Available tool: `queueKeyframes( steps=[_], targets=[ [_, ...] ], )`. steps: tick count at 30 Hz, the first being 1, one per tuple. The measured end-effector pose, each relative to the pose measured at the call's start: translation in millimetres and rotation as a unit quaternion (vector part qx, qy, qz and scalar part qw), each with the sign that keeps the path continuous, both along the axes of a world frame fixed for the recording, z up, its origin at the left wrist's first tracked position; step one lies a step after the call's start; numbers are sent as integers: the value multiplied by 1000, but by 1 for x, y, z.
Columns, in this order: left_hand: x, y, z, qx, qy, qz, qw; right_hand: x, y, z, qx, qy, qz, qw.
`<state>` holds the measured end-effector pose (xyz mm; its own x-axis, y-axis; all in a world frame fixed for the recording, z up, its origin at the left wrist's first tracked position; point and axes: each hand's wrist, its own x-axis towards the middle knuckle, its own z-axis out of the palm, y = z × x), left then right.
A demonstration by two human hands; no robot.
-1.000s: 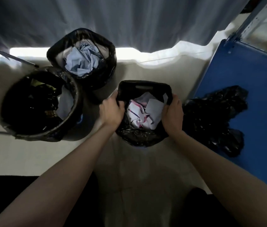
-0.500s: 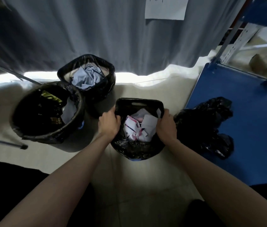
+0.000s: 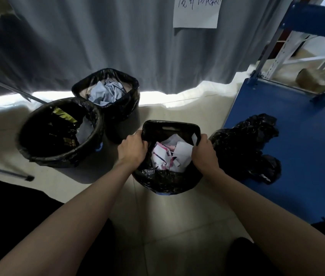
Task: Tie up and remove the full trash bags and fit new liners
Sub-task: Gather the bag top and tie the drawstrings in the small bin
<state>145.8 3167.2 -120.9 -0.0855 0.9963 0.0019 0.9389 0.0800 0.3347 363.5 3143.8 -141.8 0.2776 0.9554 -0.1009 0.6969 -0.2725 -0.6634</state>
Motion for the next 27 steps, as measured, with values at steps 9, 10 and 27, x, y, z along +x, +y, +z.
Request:
queueKeyframes(
  steps=[9,10,27],
  targets=[
    [-12,44,30,-6,137,-57,989,6,28,22,29,-36,-18,999],
    [-11,51,33,1,146,-56,988,6,35,25,41,-39,-19,998],
    [11,84,13,140,65,-213,965,4,63,23,157,-79,15,984]
  ],
)
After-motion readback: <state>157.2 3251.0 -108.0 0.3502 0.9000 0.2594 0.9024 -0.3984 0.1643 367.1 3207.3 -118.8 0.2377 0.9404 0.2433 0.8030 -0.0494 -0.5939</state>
